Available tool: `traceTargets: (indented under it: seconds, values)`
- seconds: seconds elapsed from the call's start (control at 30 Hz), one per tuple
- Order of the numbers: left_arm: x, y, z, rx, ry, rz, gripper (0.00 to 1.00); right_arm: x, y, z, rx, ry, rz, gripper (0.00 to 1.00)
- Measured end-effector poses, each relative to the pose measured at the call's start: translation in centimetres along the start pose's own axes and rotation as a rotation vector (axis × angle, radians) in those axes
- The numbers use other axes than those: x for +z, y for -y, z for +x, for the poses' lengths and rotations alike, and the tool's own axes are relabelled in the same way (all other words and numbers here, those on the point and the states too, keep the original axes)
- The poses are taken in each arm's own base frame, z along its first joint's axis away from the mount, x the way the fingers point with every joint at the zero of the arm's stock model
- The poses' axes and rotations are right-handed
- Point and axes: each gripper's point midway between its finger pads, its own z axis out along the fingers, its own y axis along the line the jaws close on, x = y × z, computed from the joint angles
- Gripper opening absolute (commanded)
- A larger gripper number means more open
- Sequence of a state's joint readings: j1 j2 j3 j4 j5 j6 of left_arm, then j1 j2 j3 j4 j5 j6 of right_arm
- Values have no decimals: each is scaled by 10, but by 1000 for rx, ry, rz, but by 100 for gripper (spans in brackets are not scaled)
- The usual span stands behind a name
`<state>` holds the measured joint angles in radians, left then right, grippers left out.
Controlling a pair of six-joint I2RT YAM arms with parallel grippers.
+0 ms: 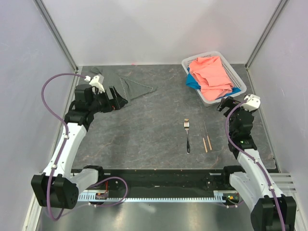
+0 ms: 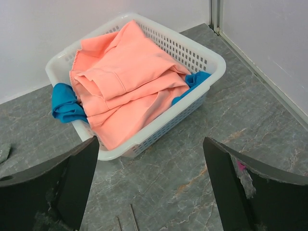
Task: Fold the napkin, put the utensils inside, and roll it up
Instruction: Move the napkin to the centre of the board
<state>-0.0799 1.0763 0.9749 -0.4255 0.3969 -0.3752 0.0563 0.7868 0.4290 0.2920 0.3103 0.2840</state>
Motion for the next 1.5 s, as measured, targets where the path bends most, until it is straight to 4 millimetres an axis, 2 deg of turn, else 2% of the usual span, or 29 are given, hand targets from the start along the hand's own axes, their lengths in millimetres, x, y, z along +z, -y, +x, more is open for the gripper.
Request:
traceTargets:
  seconds: [0.2, 0.33, 0.4, 0.5, 0.57, 0.7, 0.77, 1.07, 1.27, 1.33, 1.5]
  values:
    - [-2, 1, -4, 32, -1, 1, 95, -1, -2, -1, -13, -13, -8, 95]
    - [-5, 6, -14, 73, 22, 15, 95, 2, -20, -14, -21, -18, -82, 90]
    - [-4, 5, -14, 82, 24, 13, 95, 8, -37, -23, -21, -34, -138, 89]
    - [-2, 3, -13, 84, 19, 12, 91, 18, -74, -29, -23, -68, -236, 89]
    - [2, 3, -9, 86, 19, 30, 90, 24, -110, -21, -40, -117, -307, 89]
    - [9, 3, 4, 83, 0, 76, 89, 29, -184, 17, -86, -249, -444, 88]
    - [10, 2, 9, 82, -7, 84, 89, 34, -214, 39, -92, -316, -477, 86]
    - [11, -11, 7, 106, 4, 16, 90, 87, -303, 118, -19, -522, -491, 79]
    - [10, -26, 5, 138, 11, -64, 90, 109, -334, 176, 21, -631, -490, 76]
    - [10, -30, 5, 145, 14, -83, 90, 114, -337, 195, 27, -667, -478, 75]
    - [10, -33, 6, 145, 7, -97, 90, 124, -338, 228, 30, -714, -445, 74]
